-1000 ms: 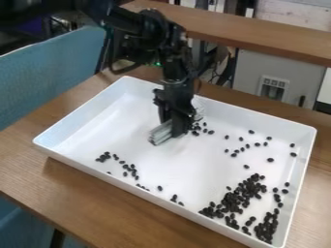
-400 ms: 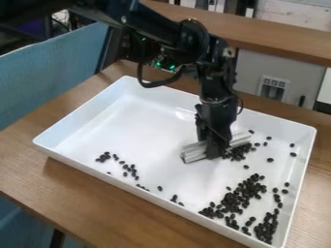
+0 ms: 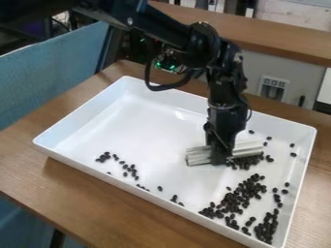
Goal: Sweep into pile
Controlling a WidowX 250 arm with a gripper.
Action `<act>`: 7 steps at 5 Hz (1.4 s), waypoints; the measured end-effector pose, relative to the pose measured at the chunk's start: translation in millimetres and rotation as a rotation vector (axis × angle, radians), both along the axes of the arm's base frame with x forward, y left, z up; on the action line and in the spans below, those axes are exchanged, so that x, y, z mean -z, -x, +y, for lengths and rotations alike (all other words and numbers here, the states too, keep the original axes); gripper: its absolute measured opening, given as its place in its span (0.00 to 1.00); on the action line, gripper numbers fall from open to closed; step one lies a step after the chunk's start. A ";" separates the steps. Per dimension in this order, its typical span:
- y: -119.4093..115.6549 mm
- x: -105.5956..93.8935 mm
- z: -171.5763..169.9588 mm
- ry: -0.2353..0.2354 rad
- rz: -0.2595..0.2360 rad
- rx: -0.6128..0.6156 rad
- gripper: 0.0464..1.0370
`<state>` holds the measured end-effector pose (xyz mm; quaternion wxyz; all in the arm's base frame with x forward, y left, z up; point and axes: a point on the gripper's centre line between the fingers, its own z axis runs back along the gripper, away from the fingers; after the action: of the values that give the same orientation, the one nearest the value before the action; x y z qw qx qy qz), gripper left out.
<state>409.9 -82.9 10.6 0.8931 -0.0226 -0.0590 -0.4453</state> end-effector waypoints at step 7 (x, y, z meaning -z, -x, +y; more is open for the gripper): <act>48.5 -45.8 46.8 0.059 -0.091 -0.322 0.36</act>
<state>361.4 -36.1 56.4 0.9484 -0.0187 -0.1151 -0.2950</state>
